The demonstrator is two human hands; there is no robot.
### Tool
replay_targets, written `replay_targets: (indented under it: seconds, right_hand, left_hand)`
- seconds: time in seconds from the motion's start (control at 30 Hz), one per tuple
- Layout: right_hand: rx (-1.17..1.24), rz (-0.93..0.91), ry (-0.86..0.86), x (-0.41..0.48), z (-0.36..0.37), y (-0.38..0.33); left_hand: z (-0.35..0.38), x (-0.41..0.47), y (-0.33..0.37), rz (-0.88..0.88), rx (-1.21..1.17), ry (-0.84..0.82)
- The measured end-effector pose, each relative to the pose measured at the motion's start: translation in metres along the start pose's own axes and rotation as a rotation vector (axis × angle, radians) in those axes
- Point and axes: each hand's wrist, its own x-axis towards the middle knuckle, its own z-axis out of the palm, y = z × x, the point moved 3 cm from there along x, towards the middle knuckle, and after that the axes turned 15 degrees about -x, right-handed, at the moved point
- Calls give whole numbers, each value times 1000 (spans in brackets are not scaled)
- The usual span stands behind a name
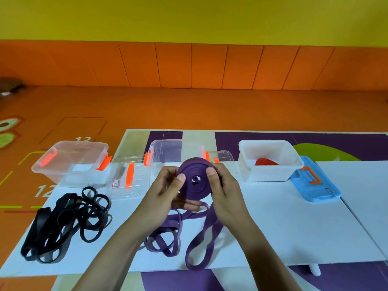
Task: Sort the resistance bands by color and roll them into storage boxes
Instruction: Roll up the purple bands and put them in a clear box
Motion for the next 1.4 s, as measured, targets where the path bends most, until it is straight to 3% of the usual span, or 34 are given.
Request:
replay_targets:
  seconds: [0.1, 0.2, 0.27, 0.43, 0.67, 0.8, 1.0, 1.07, 1.23, 1.4]
  right_hand:
    - [-79, -12, -57, 4, -7, 1]
    - [-82, -72, -160, 5, -10, -5]
    - [-84, -115, -197, 5, -9, -10]
    - [-29, -120, -161, 2, -8, -14]
    - [-184, -87, -178, 9, -13, -12]
    - [5, -13, -170, 3, -8, -11]
    - [71, 3, -85, 7, -10, -10]
    - [65, -3, -109, 6, -13, -8]
    - [41, -72, -206, 3, -7, -14]
    - [119, -52, -166, 4, -12, -16]
  left_hand:
    - [-6, -1, 9, -112, 98, -37]
    - [-14, 2, 26, 37, 427, -24]
    - [-12, 3, 34, 130, 495, -45]
    - [-9, 0, 36, 190, 556, -155]
    - [-10, 1, 29, 295, 434, -9]
    - [-14, 3, 30, 323, 289, 90]
    - [-7, 0, 21, 70, 110, -33]
    - [-15, 0, 27, -2, 177, -37]
    - [-20, 5, 49, 107, 580, -60]
    - [-15, 5, 46, 127, 551, -152]
